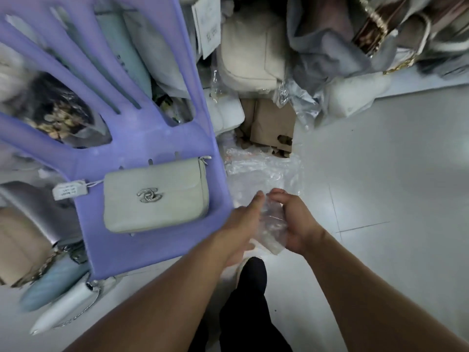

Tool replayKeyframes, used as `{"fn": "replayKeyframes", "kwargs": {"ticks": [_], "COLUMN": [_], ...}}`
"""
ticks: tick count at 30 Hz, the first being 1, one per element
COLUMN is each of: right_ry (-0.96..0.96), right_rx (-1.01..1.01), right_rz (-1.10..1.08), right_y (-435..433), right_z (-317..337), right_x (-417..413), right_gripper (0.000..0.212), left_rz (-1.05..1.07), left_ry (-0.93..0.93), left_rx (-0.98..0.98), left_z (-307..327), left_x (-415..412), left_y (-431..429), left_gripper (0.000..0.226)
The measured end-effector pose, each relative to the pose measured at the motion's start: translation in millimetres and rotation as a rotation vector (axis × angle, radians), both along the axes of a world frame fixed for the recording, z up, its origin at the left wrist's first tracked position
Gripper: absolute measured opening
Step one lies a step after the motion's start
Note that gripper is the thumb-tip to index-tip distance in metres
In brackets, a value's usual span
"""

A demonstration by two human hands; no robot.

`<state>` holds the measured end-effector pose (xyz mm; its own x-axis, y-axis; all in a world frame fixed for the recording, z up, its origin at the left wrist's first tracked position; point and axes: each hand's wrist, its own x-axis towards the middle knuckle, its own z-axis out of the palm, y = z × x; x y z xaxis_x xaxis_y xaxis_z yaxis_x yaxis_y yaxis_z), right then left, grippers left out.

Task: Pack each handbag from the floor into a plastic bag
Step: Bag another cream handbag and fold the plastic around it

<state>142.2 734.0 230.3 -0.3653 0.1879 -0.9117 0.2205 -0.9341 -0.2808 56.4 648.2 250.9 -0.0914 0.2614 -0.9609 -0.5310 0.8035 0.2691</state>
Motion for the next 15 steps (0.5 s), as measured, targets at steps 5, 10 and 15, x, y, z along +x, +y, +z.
{"fn": "replayKeyframes", "kwargs": {"ticks": [5,10,15], "right_ry": [0.168,-0.235,-0.266], "right_rx": [-0.029,0.442,0.842], "right_rz": [0.056,0.243,-0.015], "right_y": [8.4,7.4,-23.8], "right_z": [50.6,67.7,67.5], "right_x": [-55.7,-108.6,-155.3], "right_gripper": [0.035,0.038,0.039], "left_rz": [0.215,-0.257,-0.625], "left_ry": [0.664,1.455,1.862], "left_rx": [0.187,0.455,0.475], "left_z": [35.1,52.9,67.2], "left_x": [-52.8,-102.9,-125.5], "left_y": [2.9,-34.2,-92.3], "left_gripper": [0.033,0.039,0.038]}}
